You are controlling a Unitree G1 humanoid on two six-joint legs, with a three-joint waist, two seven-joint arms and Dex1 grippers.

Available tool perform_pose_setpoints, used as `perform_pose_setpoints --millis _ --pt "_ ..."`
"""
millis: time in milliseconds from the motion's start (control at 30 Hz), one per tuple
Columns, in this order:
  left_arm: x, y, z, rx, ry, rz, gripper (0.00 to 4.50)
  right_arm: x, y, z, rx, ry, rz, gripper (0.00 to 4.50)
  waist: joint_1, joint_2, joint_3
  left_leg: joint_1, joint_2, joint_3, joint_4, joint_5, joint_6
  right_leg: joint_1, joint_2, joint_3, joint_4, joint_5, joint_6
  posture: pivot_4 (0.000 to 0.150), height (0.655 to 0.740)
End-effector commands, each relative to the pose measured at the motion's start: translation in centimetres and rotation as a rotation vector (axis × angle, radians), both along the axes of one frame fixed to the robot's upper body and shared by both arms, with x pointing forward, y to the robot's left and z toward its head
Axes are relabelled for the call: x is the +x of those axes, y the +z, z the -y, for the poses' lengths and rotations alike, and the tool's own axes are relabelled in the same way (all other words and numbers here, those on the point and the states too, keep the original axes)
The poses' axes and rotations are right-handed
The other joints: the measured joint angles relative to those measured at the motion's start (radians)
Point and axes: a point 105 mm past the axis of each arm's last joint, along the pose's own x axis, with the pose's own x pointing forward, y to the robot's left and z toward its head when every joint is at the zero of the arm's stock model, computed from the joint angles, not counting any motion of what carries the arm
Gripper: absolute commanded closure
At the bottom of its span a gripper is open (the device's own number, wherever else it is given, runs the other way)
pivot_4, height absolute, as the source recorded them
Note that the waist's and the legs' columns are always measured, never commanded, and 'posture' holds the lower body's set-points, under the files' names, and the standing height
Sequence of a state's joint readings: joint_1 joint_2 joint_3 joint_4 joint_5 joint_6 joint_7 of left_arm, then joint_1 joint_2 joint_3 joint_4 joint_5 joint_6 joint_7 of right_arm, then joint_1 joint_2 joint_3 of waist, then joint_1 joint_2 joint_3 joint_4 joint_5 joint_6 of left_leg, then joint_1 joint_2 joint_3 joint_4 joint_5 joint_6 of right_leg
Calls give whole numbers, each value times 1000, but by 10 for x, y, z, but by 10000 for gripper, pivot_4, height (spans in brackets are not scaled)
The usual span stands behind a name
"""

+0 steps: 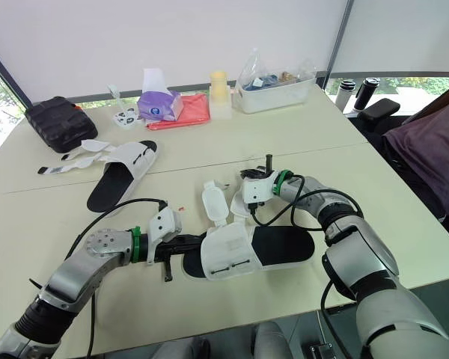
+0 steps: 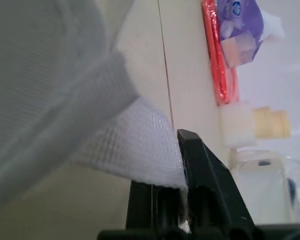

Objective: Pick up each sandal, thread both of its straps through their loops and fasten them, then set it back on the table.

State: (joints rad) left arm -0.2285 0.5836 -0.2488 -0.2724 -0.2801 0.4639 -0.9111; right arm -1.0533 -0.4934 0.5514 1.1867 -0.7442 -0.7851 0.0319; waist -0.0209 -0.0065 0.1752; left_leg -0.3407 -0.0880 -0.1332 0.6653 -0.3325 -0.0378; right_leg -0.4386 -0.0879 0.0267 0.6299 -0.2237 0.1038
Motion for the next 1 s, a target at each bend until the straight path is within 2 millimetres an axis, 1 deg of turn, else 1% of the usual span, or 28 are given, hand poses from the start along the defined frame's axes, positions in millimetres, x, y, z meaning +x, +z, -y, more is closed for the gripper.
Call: perform_pose_setpoints --millis 33,67,133,233,267,300,367,400,433,467,567,667,733,767,800,867,900,933,1000 --pt "-5 2 3 -15 -8 -3 43761 4 35 -2 55 26 141 44156 0 0 0 0 0 0 0 0 0 0 0 0 0 0 0 1500 7400" --pt "-5 2 3 -15 -9 -6 43761 3 31 0 81 14 95 44156 0 0 0 0 0 0 0 0 0 0 0 0 0 0 0 1500 7400" --pt "-6 1 3 -15 -11 -9 43761 -4 15 1 87 38 -10 44156 -2 0 0 0 0 1 0 0 0 0 0 0 0 0 0 1500 7400" --pt "-6 1 4 -17 -14 -12 43761 -10 5 1 72 65 -74 44156 -3 0 0 0 0 1 0 0 0 0 0 0 0 0 0 1500 7400" --pt "-5 1 5 -18 -15 -13 43761 -12 -1 1 47 70 -96 38750 -3 0 0 0 0 1 0 0 0 0 0 0 0 0 0 1500 7400" --pt "-5 1 5 -18 -15 -13 43761 -13 -4 1 29 74 -111 36102 -3 0 0 0 0 1 0 0 0 0 0 0 0 0 0 1500 7400" --pt "-5 2 6 -20 -18 -14 43761 -11 -2 3 20 59 -86 25065 -4 0 0 0 0 1 0 0 0 0 0 0 0 0 0 1500 7400" --pt "-5 2 6 -21 -19 -14 43761 -9 -1 6 21 42 -84 20688 -4 0 0 0 0 1 0 0 0 0 0 0 0 0 0 1500 7400" --pt "-6 2 7 -22 -19 -14 43761 -8 1 11 19 29 -78 14890 -4 0 0 0 0 1 0 0 0 0 0 0 0 0 0 1500 7400" --pt "-6 2 7 -23 -19 -15 43761 -8 4 17 6 23 -71 10434 -3 0 0 0 0 1 0 0 0 0 0 0 0 0 0 1500 7400" --pt "-6 2 6 -23 -17 -16 43761 -10 15 40 -10 -1 -33 10434 7 0 0 0 0 0 0 0 0 0 0 0 0 0 0 1500 7400" --pt "-6 2 6 -25 -10 -17 43761 -14 24 77 65 -91 -82 10434 7 0 0 -1 -1 0 0 0 0 0 0 0 -1 0 0 1500 7400" --pt "-5 2 5 -26 -7 -17 43761 -18 25 98 180 -161 -174 10434 5 0 0 -1 0 0 0 0 0 1 0 0 -2 0 0 1500 7400" --pt "-5 2 5 -27 -4 -17 43761 -20 25 104 249 -185 -229 10434 3 0 0 0 0 0 -1 0 0 2 0 0 -2 0 0 1500 7400" --pt "-4 2 4 -28 -2 -16 43761 -20 26 109 367 -220 -301 10434 1 0 0 1 0 0 -1 0 1 4 0 0 -3 0 0 1500 7400" --pt "-3 2 4 -29 3 -15 43761 -22 29 109 617 -240 -466 10434 -5 0 0 2 1 1 0 -1 2 5 0 0 -3 0 0 1500 7400" --pt "-3 2 3 -29 4 -15 43761 -25 31 107 696 -234 -526 10434 -8 0 0 3 1 1 0 -2 4 5 0 0 -3 0 0 1500 7400" --pt "-3 2 3 -30 5 -15 43761 -27 33 102 815 -245 -623 10434 -10 0 0 3 2 0 0 -2 4 5 0 0 -3 0 0 1500 7400" --pt "-2 3 2 -29 7 -14 43761 -31 42 86 1156 -260 -910 10434 -12 1 0 3 2 -1 0 -3 5 5 0 0 -1 0 0 1500 7400"
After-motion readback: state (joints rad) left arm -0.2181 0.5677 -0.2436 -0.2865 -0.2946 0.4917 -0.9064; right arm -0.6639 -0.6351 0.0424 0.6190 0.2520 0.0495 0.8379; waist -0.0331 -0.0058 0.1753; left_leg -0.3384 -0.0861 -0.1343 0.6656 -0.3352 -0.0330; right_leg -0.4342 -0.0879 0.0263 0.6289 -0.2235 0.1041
